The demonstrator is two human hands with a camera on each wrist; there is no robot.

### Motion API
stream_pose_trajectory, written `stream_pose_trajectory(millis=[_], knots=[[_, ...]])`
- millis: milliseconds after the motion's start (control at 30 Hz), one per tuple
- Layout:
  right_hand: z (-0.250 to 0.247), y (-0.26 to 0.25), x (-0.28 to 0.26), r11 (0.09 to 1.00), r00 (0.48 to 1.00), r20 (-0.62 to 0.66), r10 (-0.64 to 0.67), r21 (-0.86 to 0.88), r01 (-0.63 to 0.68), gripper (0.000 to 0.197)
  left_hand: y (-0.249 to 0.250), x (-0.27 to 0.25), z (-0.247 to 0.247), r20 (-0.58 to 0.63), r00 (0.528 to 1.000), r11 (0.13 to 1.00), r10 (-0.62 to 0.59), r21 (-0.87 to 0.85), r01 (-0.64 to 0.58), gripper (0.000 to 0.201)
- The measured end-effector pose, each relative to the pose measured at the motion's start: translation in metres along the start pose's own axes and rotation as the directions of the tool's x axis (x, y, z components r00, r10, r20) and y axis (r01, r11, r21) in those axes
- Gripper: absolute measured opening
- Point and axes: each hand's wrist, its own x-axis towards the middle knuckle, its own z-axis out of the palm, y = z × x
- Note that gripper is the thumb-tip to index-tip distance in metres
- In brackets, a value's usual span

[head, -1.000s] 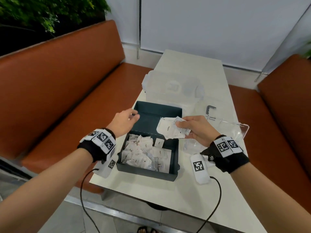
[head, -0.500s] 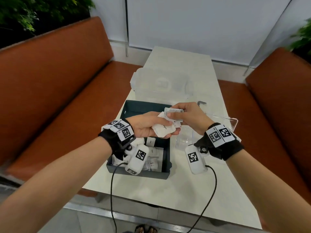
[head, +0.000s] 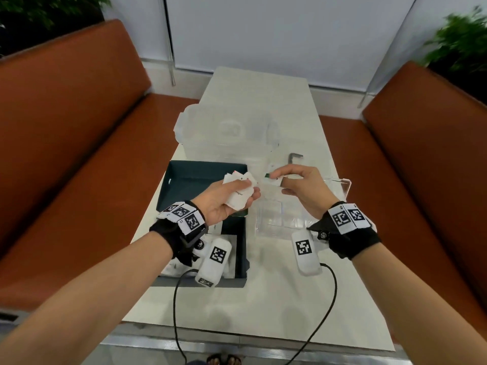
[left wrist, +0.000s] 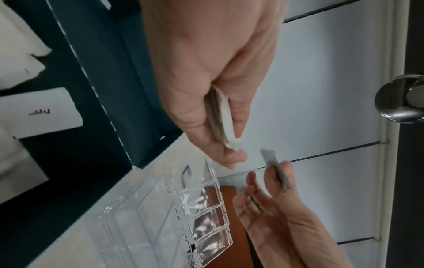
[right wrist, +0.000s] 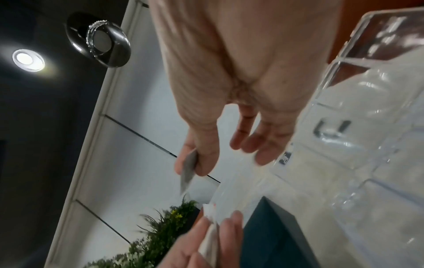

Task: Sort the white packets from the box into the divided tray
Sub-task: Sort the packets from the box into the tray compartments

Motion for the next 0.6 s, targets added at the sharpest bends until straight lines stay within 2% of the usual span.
stream_pose_trajectory(millis=[67, 200, 300, 400, 467, 533, 600], knots=[[-0.005, 0.005, -0.001, 0.999, 0.999, 0.004, -0.04, -0.009, 0.04, 0.037, -0.001, 0.006, 0.003, -0.016, 1.0, 1.0, 0.013, -0.008, -0.013, 0.033], [-0.006, 0.014, 0.001, 0.991, 0.996, 0.063, -0.068, -0.109, 0.075, 0.032, -0.006, 0.016, 0.016, -0.013, 0.999, 0.997, 0.044, 0.06, -0.043, 0.039], [-0.011, 0.018, 0.005, 0.995, 0.996, 0.087, 0.002, -0.099, 0.007, 0.035, -0.009, 0.024, 0.02, -0.053, 0.995, 0.993, 0.086, 0.083, -0.082, 0.041], [-0.017, 0.02, 0.01, 0.997, 0.987, 0.143, 0.077, 0.009, -0.079, 0.034, -0.01, 0.03, 0.02, -0.097, 0.988, 0.985, 0.116, 0.139, -0.102, 0.04], [-0.02, 0.021, 0.017, 0.993, 0.989, 0.113, 0.092, 0.068, -0.1, 0.028, -0.011, 0.034, 0.019, -0.116, 0.984, 0.974, 0.136, 0.199, -0.111, 0.041], [-0.021, 0.024, 0.024, 0.995, 0.993, 0.066, 0.094, -0.025, -0.092, 0.027, -0.013, 0.037, 0.019, -0.126, 0.982, 0.965, 0.141, 0.239, -0.108, 0.044], [-0.022, 0.029, 0.033, 0.976, 0.997, 0.01, 0.077, -0.203, -0.074, 0.022, -0.015, 0.038, 0.017, -0.138, 0.979, 0.96, 0.149, 0.256, -0.11, 0.045]])
